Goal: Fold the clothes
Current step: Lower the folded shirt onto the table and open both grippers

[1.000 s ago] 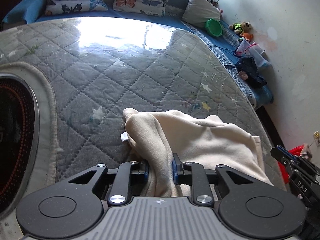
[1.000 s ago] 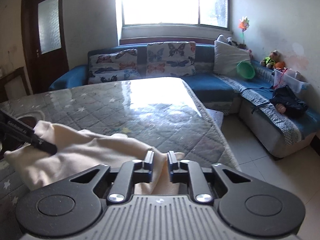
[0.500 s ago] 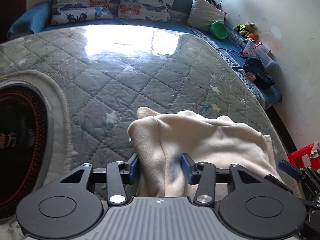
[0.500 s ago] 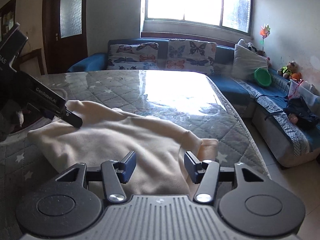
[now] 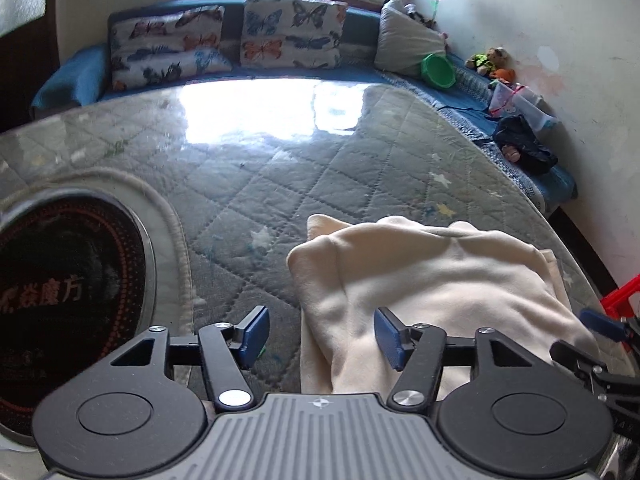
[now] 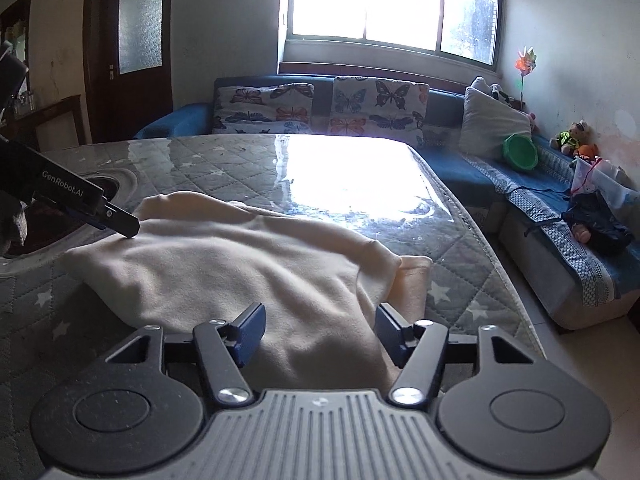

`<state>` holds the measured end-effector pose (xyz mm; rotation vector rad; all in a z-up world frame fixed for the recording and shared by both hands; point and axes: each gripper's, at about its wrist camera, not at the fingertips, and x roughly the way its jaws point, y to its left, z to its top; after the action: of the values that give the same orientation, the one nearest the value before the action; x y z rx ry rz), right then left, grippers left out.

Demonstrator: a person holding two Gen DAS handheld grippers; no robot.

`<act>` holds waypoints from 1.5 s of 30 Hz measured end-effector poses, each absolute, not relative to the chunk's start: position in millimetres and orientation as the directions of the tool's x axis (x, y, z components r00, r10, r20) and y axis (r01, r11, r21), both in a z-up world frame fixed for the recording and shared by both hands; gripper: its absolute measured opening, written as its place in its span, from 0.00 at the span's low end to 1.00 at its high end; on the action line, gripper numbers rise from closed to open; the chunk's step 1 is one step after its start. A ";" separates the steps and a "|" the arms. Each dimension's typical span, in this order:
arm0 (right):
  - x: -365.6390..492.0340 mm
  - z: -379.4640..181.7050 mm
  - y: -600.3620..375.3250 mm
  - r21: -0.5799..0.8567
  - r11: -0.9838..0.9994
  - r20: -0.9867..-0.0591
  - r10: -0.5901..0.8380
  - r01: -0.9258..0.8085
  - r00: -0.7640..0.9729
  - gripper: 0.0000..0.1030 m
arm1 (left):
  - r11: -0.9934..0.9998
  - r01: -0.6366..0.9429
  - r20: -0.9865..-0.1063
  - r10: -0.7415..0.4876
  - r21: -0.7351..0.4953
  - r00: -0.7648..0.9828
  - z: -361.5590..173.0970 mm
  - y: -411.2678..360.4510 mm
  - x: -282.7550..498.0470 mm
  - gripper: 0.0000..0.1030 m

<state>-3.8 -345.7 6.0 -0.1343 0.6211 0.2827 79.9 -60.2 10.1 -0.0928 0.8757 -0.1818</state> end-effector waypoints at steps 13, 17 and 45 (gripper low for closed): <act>-8.6 1.2 -333.2 -0.057 0.948 -0.590 0.220 -0.312 0.777 0.70 | 0.983 0.163 -0.751 -0.166 -0.078 0.639 -1.4 -76.9 55.5 0.72; -9.8 6.3 -327.8 -0.053 0.947 -0.571 0.232 -0.317 0.787 0.74 | 0.985 0.160 -0.747 -0.158 -0.070 0.646 -1.3 -76.5 52.2 0.76; -36.2 0.5 -308.3 -0.051 0.959 -0.576 0.198 -0.277 0.793 1.00 | 0.986 0.137 -0.728 -0.161 -0.092 0.666 -4.2 -57.9 15.8 1.00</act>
<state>-36.2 -308.3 0.5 -0.1356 0.6029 0.2564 15.8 -57.9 -4.2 -0.0308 0.8248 -0.1677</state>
